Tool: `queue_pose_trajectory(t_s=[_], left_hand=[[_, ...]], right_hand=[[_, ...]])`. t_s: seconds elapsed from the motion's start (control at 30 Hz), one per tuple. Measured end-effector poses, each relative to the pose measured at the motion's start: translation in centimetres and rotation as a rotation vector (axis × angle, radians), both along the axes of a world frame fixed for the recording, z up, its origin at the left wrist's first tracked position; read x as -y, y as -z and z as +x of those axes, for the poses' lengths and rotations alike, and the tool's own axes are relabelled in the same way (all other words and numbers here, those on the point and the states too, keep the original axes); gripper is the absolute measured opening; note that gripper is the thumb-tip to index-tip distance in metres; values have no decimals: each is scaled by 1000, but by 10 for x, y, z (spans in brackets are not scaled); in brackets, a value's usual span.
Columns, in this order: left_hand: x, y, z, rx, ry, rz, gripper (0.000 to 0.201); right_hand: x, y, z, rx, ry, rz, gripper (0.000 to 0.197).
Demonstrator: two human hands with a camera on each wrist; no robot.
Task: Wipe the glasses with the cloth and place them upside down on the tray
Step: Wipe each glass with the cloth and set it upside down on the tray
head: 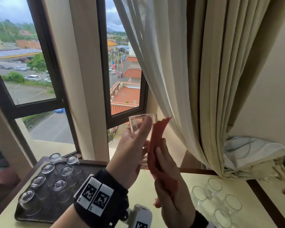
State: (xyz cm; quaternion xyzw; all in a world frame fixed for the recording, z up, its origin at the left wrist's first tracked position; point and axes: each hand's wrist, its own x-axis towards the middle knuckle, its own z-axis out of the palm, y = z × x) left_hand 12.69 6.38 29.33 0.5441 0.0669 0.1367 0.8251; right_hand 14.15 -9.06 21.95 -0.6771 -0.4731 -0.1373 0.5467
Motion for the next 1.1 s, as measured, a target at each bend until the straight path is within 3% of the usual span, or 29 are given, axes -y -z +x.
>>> queue_pose_trajectory(t_s=[0.03, 0.1, 0.17, 0.27, 0.33, 0.43, 0.47, 0.6, 0.73, 0.8, 0.87, 1.0, 1.1], left_hand=[[1, 2, 1, -9, -2, -3, 113], [5, 6, 1, 20, 39, -28, 84], [12, 8, 0, 26, 68, -18, 75], [21, 11, 1, 0, -12, -18, 94], [23, 8, 0, -4, -44, -26, 83], [14, 2, -3, -7, 18, -90, 64], [9, 3, -3, -22, 10, -85, 65], [1, 5, 0, -17, -74, -21, 70], [12, 10, 0, 14, -10, 33, 77], [18, 13, 0, 25, -9, 51, 77], [18, 13, 0, 28, -30, 10, 77], [3, 6, 1, 23, -45, -94, 72], [-5, 10, 2, 15, -105, -31, 69]], right_hand=[[-2, -1, 1, -135, 0, 25, 63], [-6, -10, 5, -465, 9, 98, 52], [-9, -26, 11, -613, 68, 161, 32], [-8, -41, 15, -511, 64, 203, 39], [-13, -38, 19, -291, 46, 127, 51], [-13, -18, 19, 188, 65, -139, 67], [-10, -10, 16, 214, 48, -164, 69], [0, 7, 2, -99, 10, 1, 64], [-14, -24, 10, -535, 62, 177, 46], [-17, -39, 17, -482, 52, 200, 50], [-20, -46, 16, -303, 25, 177, 54], [-16, -18, -2, 32, -22, -5, 65], [-13, 6, -5, -105, -1, -29, 61]])
